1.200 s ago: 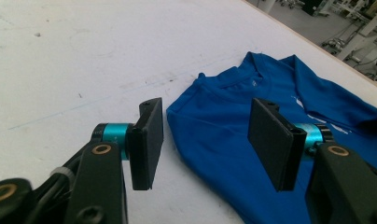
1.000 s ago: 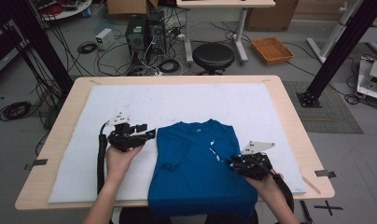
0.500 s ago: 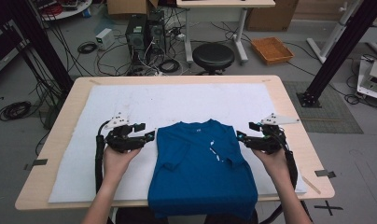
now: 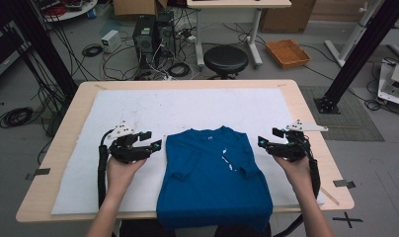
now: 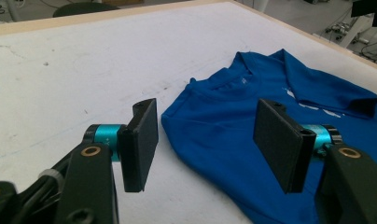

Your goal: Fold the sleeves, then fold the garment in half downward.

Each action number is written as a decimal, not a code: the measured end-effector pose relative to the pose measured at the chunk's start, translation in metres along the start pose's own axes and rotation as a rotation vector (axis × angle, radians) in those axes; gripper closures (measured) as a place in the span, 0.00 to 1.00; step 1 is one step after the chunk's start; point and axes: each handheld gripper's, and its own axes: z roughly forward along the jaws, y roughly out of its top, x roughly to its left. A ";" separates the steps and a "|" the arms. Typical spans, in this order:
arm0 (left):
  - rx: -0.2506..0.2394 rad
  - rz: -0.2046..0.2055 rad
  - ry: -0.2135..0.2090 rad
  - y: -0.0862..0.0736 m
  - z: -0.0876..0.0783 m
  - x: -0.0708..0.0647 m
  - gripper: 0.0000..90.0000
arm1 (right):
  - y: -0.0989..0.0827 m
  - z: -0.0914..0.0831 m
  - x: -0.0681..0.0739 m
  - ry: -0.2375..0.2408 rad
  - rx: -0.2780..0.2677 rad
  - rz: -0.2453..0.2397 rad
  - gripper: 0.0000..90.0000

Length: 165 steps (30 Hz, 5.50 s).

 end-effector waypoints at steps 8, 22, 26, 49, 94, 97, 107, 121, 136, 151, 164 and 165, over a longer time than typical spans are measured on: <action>0.010 -0.004 -0.013 0.001 0.006 -0.002 0.45 | 0.000 0.002 -0.002 -0.008 0.007 0.012 0.32; 0.135 -0.124 0.019 -0.005 0.040 0.006 0.53 | 0.000 0.036 -0.011 -0.011 0.095 0.023 0.61; 0.153 -0.153 0.048 -0.007 0.050 0.008 0.55 | 0.000 0.050 -0.012 -0.026 0.135 0.028 0.68; 0.227 -0.141 0.124 -0.015 0.065 0.013 0.95 | -0.003 0.097 -0.008 -0.081 0.248 -0.004 0.99; 0.348 -0.062 0.141 0.016 0.118 0.009 0.86 | 0.017 0.145 0.006 -0.027 0.333 -0.077 0.92; 0.346 -0.043 0.141 0.016 0.119 0.007 0.96 | 0.017 0.145 0.007 -0.029 0.330 -0.095 0.96; 0.302 -0.031 0.135 0.023 0.121 0.018 0.98 | 0.028 0.139 -0.001 -0.023 0.263 -0.049 0.97; 0.175 0.006 0.072 0.050 0.103 0.013 0.98 | 0.045 0.119 -0.002 0.004 0.157 -0.012 0.97; 0.128 0.111 -0.030 0.031 0.045 -0.040 0.98 | 0.016 0.047 0.033 0.071 0.046 -0.048 0.97; 0.192 0.228 -0.072 -0.023 0.010 -0.085 0.98 | -0.045 -0.002 0.073 0.061 0.090 -0.170 0.97; 0.257 0.285 -0.116 -0.049 -0.002 -0.104 0.97 | -0.074 -0.020 0.083 0.076 0.156 -0.206 0.97; 0.263 0.287 -0.120 -0.051 -0.002 -0.105 0.97 | -0.076 -0.021 0.084 0.077 0.166 -0.206 0.97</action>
